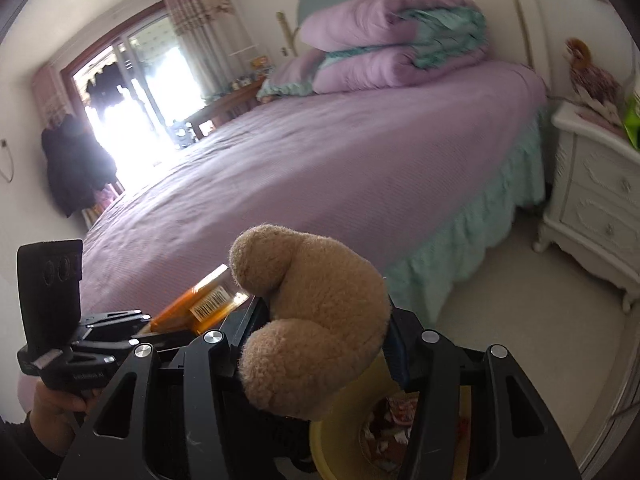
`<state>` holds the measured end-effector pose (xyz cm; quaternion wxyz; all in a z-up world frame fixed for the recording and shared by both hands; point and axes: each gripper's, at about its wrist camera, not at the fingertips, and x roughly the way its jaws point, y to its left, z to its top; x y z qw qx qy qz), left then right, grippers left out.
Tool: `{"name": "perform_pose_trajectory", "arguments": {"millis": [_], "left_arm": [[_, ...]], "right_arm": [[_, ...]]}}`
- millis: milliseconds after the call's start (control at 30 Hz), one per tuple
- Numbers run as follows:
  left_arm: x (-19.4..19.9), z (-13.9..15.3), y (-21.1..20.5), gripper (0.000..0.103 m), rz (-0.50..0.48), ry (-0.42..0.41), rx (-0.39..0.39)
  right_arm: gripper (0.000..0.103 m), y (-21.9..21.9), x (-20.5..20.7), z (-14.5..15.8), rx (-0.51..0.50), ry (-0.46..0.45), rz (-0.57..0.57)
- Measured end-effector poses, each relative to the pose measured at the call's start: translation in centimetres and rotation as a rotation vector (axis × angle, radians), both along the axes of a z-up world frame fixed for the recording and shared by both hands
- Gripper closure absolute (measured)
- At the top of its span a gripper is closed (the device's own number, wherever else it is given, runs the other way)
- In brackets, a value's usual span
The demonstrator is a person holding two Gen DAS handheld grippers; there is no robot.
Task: Collect trash
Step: 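Carry the tube and teddy bear over the yellow bin, then open both tools to drop the tube and teddy bear into the bin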
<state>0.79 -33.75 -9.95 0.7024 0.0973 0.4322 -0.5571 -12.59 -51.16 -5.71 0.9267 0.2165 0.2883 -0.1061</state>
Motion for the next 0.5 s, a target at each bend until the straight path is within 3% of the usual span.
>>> {"name": "perform_pose_trajectory", "arguments": {"millis": [200,500], "left_arm": [[-2.3,-5.1,-5.2,0.071,-0.052,0.079,0.149],[-4.3,-11.1,-8.5,0.071,-0.109,0.133,0.340]], "right_arm": [[0.052,-3.0,-3.3,-4.4,0.069,0.051,-0.078],[0.052,-5.5,-4.6,-10.8,0.141,0.186,-0.109]]}}
